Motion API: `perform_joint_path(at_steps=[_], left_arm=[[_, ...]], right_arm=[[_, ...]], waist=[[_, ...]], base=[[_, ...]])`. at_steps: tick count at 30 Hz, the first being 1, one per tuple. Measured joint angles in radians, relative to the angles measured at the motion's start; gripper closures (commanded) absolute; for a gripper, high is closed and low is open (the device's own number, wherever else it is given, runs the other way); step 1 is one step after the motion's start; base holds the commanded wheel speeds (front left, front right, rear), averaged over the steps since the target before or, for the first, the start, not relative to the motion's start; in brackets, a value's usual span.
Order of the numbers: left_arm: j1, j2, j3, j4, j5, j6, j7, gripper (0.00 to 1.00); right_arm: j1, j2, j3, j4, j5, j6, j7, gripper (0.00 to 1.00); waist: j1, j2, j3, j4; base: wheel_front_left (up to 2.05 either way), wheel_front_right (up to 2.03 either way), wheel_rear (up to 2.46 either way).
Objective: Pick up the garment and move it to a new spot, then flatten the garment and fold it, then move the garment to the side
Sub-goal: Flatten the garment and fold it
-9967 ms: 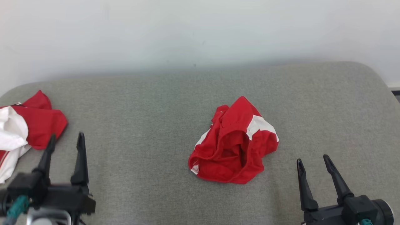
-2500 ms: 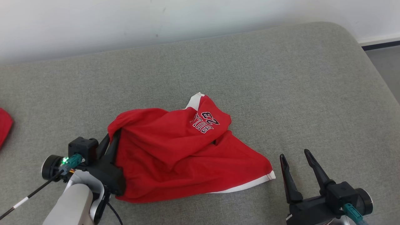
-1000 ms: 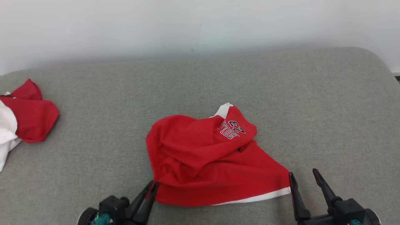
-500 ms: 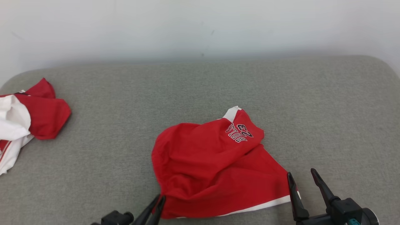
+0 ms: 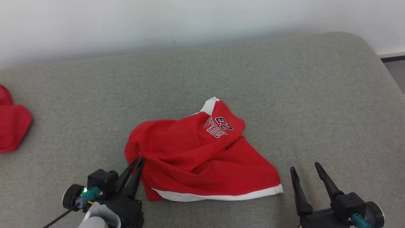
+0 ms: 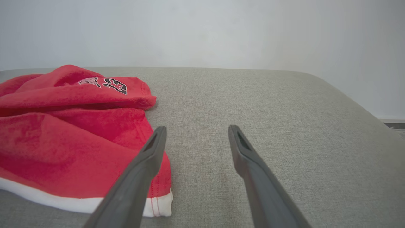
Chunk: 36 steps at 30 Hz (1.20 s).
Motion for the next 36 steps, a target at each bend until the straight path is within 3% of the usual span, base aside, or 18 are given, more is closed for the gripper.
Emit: perform_joint_path(at_steps=[7, 8, 9, 10, 19, 36], left_arm=[[-0.092, -0.036, -0.015, 0.172, 0.040, -0.018, -0.028, 1.00], [-0.097, -0.045, -0.011, 0.183, 0.040, -0.019, -0.032, 0.90], [-0.100, -0.056, -0.005, 0.191, 0.041, -0.019, -0.032, 0.53], [-0.100, -0.068, 0.005, 0.186, 0.044, -0.019, -0.032, 0.00], [-0.011, -0.119, 0.132, 0.019, 0.087, -0.028, -0.035, 0.00], [0.381, -0.129, 0.466, -0.326, 0.247, -0.017, -0.035, 0.00]], right_arm=[[-0.011, 0.011, 0.005, 0.019, -0.006, 0.000, 0.000, 0.00], [-0.011, 0.013, 0.007, 0.021, -0.006, 0.000, 0.000, 0.00], [-0.011, 0.015, 0.008, 0.024, -0.006, 0.000, 0.000, 0.00], [-0.011, 0.015, 0.007, 0.026, -0.006, 0.000, 0.000, 0.00], [0.015, 0.014, -0.008, 0.023, 0.001, 0.000, 0.000, 0.00], [0.096, -0.002, -0.023, -0.008, 0.016, 0.000, 0.000, 0.00]], waist=[[0.0001, 0.0001, 0.014, -0.027], [0.0000, 0.0000, 0.010, -0.027], [0.0000, 0.0000, 0.006, -0.026], [0.0000, 0.0000, 0.002, -0.023], [0.0000, 0.0000, -0.036, 0.028], [-0.0001, -0.0001, -0.147, 0.110]], base=[[0.00, 0.00, 0.00], [0.00, 0.00, 0.00], [0.00, 0.00, 0.00], [0.00, 0.00, 0.00], [0.00, 0.00, 0.00], [0.00, 0.00, 0.00]])
